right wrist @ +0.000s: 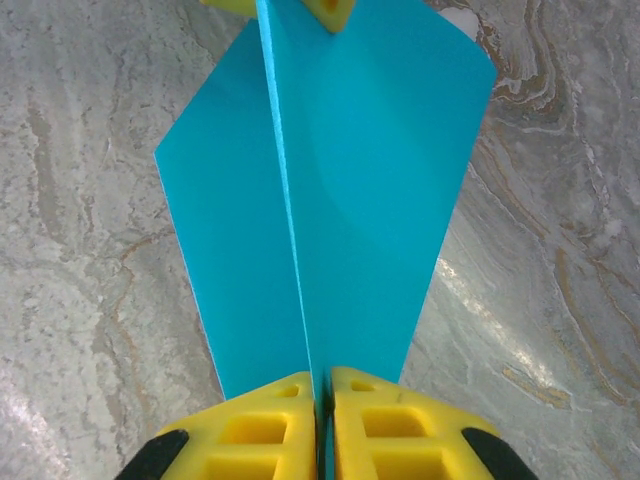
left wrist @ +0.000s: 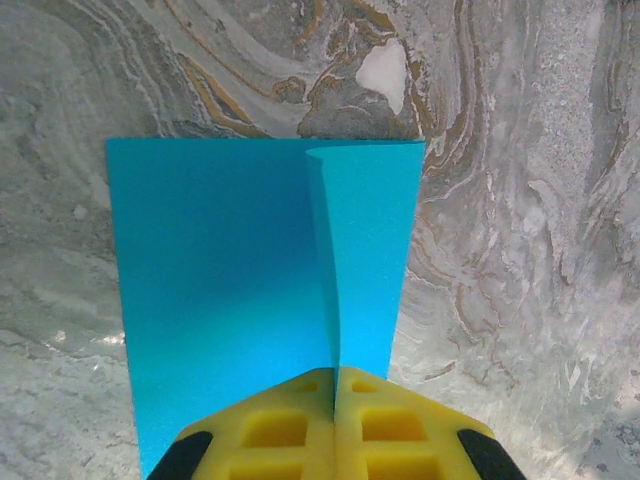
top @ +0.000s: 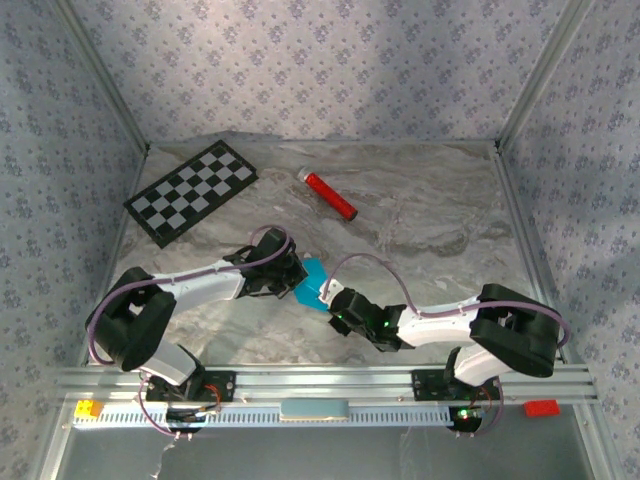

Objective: Fold a paper plane with a square sheet of paper (pick it up from the middle)
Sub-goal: Fourth fold the wing at the center of the table.

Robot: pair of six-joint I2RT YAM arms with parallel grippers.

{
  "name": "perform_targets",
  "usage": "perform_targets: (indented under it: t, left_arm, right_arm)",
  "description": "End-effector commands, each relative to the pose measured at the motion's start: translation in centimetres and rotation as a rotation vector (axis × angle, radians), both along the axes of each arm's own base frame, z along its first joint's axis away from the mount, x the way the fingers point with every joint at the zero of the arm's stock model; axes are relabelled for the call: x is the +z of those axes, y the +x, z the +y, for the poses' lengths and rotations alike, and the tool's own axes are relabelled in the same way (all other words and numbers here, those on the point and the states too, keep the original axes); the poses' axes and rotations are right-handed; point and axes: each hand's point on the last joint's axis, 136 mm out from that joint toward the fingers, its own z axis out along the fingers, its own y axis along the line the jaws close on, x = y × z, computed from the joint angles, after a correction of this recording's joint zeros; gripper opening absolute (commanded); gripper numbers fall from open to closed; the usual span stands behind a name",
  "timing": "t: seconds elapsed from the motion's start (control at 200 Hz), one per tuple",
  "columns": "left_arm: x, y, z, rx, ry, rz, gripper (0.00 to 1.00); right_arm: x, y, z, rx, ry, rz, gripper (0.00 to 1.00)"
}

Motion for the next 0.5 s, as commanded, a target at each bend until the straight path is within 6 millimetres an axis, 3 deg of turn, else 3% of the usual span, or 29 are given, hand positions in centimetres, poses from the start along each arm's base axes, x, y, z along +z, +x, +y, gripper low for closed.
perform_targets:
  t: [0.0,0.495]
  left_arm:
    - [0.53,0.09,0.10,0.019,-0.006,0.022,0.03]
    - [0.49,0.16,0.01,0.015,-0.003,0.024,0.03]
  right_arm:
    - [0.81,0.28,0.89,-0.011,0.030,0.000,0.16]
    - [1.45,0.40,1.44,0.003,0.069,-0.003,0.19]
